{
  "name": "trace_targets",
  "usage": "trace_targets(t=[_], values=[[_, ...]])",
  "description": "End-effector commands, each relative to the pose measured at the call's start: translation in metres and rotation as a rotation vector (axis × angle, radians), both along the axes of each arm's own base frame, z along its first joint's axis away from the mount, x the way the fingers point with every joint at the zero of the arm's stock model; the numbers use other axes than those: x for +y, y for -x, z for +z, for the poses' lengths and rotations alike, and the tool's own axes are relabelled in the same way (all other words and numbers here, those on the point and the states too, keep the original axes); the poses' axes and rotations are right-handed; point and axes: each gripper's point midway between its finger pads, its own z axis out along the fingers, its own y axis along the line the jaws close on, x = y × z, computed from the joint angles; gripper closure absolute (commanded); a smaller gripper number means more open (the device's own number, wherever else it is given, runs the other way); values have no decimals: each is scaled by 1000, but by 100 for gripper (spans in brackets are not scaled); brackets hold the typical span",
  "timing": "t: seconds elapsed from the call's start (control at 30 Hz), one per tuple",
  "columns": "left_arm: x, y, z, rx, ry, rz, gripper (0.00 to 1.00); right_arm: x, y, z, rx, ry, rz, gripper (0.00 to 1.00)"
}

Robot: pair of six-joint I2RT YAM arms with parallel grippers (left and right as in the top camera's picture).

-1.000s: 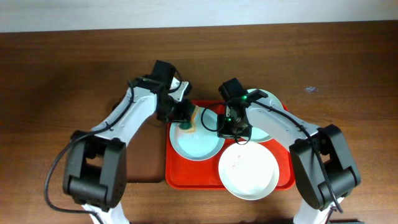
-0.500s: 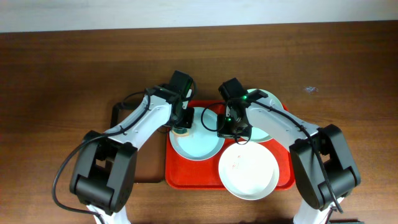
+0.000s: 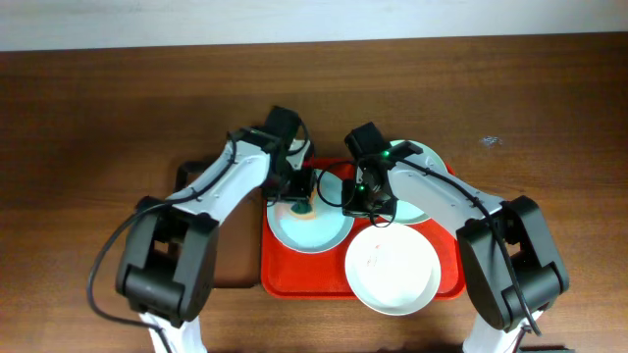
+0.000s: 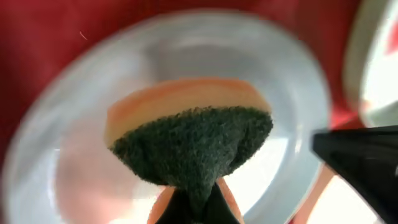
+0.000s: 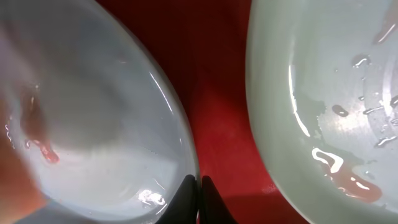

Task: Clean dirty plates on tray and stack at the side
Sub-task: 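Scrub the left blue plate with the sponge in the left gripper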

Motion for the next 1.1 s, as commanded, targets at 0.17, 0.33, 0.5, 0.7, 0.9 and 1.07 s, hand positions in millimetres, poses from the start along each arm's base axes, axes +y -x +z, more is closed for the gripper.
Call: trace_targets(t=[0.17, 0.33, 0.5, 0.7, 0.9, 1.07], values=[[16, -8, 30, -175, -184, -6, 100, 4, -4, 0, -5, -8, 6, 96], [13, 0, -15, -93, -252, -40, 100, 4, -4, 0, -5, -8, 6, 96], [14, 6, -45, -25, -273, -51, 100, 4, -4, 0, -5, -8, 6, 96], [11, -2, -6, 11, -119, -50, 100, 4, -5, 0, -5, -8, 6, 96], [30, -23, 59, -140, -96, 16, 100, 4, -5, 0, -8, -9, 6, 96], [33, -9, 3, -71, -139, 6, 100, 5, -6, 0, -12, -11, 6, 96]])
